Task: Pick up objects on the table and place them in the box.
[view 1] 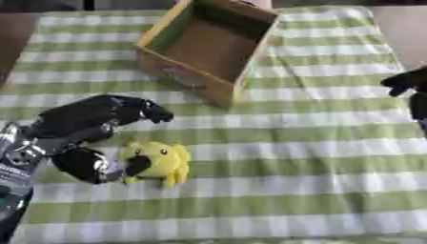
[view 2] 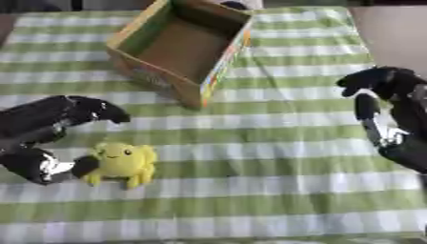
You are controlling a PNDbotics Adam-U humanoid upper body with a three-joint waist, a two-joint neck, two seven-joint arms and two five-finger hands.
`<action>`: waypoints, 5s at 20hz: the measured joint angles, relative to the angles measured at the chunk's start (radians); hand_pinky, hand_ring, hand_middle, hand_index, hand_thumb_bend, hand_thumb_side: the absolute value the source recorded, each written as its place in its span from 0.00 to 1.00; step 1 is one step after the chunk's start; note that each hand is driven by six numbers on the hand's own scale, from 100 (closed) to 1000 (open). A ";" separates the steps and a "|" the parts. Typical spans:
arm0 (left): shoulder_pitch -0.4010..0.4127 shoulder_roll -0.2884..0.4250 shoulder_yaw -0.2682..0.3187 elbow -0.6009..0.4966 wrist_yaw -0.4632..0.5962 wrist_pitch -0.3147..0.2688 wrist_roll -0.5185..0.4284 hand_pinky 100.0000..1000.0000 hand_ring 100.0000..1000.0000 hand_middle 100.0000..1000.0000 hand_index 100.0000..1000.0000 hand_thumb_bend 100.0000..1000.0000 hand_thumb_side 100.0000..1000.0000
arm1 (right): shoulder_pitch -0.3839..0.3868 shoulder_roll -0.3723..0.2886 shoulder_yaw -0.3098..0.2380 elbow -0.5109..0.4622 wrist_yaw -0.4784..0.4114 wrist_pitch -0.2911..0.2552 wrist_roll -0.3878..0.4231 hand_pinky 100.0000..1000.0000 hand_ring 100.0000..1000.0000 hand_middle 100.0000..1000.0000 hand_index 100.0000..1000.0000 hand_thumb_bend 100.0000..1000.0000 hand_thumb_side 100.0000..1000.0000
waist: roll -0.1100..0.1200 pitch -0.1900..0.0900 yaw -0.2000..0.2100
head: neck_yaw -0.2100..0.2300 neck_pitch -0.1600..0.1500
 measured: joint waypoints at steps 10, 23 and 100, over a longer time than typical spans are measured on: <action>0.001 0.000 -0.026 0.000 -0.133 -0.021 0.021 0.73 0.73 0.77 0.94 0.35 1.00 | 0.002 0.000 0.000 0.005 0.000 0.000 0.001 0.75 0.70 0.49 0.71 0.00 0.47 | -0.002 0.000 0.000 | -0.001 0.000; 0.001 0.000 -0.043 0.073 -0.267 -0.045 0.045 0.72 0.71 0.75 0.93 0.29 1.00 | 0.002 0.000 0.000 0.005 0.000 -0.002 0.006 0.75 0.70 0.49 0.71 0.00 0.47 | -0.002 0.001 -0.001 | -0.001 0.000; -0.619 0.185 -0.081 0.607 0.149 0.003 0.181 0.39 0.24 0.13 0.66 0.00 0.16 | 0.002 0.001 0.026 0.015 -0.012 -0.006 0.044 0.76 0.70 0.49 0.71 0.00 0.47 | 0.018 -0.004 -0.090 | -0.025 -0.023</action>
